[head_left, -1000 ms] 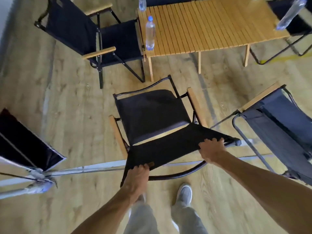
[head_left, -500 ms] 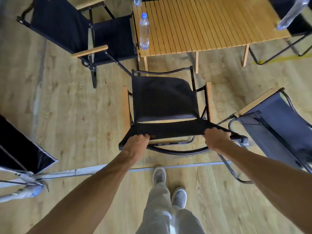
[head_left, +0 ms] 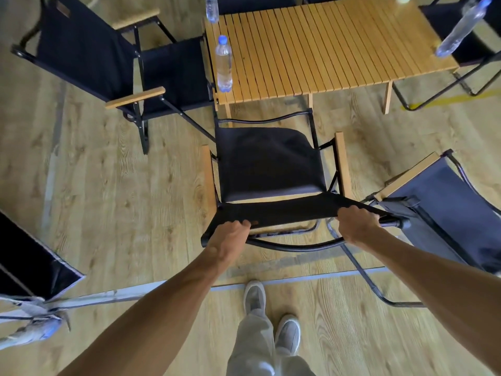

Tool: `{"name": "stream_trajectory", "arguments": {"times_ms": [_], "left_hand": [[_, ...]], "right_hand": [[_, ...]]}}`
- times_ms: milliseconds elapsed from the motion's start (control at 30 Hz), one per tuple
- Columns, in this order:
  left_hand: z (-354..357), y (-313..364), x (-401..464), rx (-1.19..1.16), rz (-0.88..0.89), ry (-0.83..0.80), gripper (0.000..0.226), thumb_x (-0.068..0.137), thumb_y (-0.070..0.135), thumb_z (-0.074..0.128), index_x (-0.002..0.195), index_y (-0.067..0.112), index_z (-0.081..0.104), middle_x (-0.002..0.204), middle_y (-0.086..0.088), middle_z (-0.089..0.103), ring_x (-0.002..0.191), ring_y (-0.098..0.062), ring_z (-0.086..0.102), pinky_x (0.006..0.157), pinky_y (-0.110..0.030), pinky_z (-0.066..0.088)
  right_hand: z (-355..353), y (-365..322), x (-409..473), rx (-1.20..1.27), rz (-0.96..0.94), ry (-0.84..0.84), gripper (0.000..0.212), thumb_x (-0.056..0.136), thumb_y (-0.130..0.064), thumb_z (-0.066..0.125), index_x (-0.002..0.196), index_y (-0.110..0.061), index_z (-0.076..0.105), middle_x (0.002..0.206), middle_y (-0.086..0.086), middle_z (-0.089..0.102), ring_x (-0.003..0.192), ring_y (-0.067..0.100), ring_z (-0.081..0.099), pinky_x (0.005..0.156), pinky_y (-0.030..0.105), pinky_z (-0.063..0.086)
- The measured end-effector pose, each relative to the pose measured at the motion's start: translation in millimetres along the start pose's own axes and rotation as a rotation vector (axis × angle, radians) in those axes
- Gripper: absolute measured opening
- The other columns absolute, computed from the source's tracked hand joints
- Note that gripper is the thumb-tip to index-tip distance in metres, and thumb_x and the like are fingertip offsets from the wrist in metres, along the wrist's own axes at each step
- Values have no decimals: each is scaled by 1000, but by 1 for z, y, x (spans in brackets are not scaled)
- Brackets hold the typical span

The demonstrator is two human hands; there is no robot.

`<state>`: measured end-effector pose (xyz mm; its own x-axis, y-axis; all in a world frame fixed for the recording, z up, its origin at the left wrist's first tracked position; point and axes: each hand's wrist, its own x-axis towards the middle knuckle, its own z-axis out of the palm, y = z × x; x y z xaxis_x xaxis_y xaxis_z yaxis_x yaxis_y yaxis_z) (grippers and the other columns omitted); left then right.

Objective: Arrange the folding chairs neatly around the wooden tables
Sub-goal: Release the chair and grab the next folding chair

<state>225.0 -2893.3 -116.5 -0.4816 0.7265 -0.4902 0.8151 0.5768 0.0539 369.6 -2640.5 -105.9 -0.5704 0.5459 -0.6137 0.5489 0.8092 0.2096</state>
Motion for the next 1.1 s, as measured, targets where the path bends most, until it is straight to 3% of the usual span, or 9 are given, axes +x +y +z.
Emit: {"name": "stream_trajectory", "arguments": {"times_ms": [133,333,467,833,900,967,1100], "left_hand": [[-13,-4,21,-13,12,42,40,93,-5,47,131,6,49,104,-11,67,92,-31,68,75,-40,54],[-31,-5,52,-37,21,67,38,88,-10,53,123,6,56,96,-12,69,87,-31,69,74,-40,55],[-35,-5,64,-32,16,63,36,87,-10,55,119,6,56,94,-11,68,85,-31,69,75,-42,57],[-35,5,74,-54,21,11,44,88,-2,59,130,10,53,102,-11,69,89,-29,69,75,-40,58],[-39,5,72,-54,-10,-20,40,91,7,59,130,13,51,108,-10,68,95,-28,69,76,-39,57],[-45,5,68,-49,-36,-58,41,94,28,60,131,16,48,116,-9,64,102,-28,66,80,-40,55],[-73,28,64,32,24,-57,75,85,67,52,140,18,41,128,-7,59,113,-26,61,87,-40,50]], "right_hand": [[-15,5,16,13,7,36,21,92,-3,46,107,-9,59,91,8,58,91,30,64,81,44,52],[-33,17,46,53,10,79,16,93,-3,49,104,-8,59,76,4,49,77,29,56,83,50,53],[-37,22,60,48,9,97,17,92,-1,50,105,-8,59,79,6,50,75,28,54,81,48,54],[-41,39,75,110,34,62,10,97,-14,53,101,-10,62,76,5,53,73,27,58,78,45,54],[-48,42,71,153,-4,48,15,97,-21,54,105,-10,61,80,5,55,75,27,58,77,43,51],[-55,46,64,145,-51,72,23,98,-32,52,109,-13,60,90,5,60,84,27,59,87,45,44],[-67,66,41,158,-94,167,32,98,-41,49,118,-18,61,111,8,66,106,28,60,100,44,36]]}}
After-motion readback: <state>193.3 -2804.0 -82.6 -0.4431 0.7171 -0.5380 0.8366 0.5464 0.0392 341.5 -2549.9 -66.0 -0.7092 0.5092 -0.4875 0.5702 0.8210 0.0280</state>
